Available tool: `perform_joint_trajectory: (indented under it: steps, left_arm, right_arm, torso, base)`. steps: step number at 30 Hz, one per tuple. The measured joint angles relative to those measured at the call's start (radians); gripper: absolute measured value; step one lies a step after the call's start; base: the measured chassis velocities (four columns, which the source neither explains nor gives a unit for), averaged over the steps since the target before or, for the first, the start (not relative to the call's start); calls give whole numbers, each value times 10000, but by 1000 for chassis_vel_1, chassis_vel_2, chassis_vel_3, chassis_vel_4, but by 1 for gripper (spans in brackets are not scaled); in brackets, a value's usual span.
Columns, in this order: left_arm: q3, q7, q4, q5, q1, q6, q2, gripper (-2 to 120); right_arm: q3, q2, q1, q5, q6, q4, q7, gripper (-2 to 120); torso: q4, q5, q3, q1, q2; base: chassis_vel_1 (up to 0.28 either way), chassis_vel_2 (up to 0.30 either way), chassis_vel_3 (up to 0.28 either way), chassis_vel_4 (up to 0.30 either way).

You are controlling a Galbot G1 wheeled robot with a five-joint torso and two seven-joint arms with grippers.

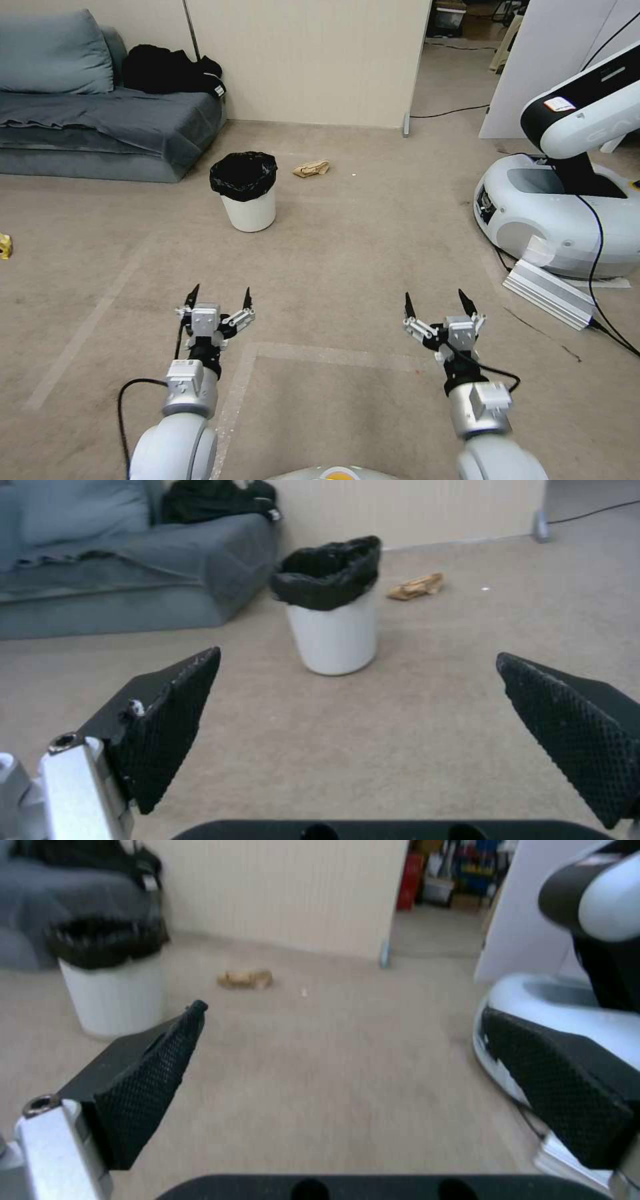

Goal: Pick up the trash bin, then pick up the garbage from the floor and place it into the trash bin.

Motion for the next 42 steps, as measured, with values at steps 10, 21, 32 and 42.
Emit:
perform_joint_trajectory:
  steps: [10,21,32,42]
  left_arm:
    - [275,-776,-1938,756,1069,1488,-58,100]
    - [303,-794,-1938,696,1049,1518,59,100]
    - [295,-742,-1933,715,1062,1498,116,100]
    - [292,-716,-1955,726,1059,1497,132,100]
  right_arm:
    - [-585,334,-956,-568,602,1092,178,100]
    - [-582,368,-893,-485,739,924,56,100]
    - [-556,351,-917,-514,807,900,-14,100]
    - [-541,344,-919,-512,830,900,-16,100]
  torso:
    - [-1,4,0,0,1]
    - [-3,4,1,0,0]
    - [-2,4,0,-1,1]
    - [-3,5,1,0,-1]
  base:
    - [0,0,0,0]
    - [0,0,0,0]
    - [-30,22,24,-24]
    - [-188,194,183,-194]
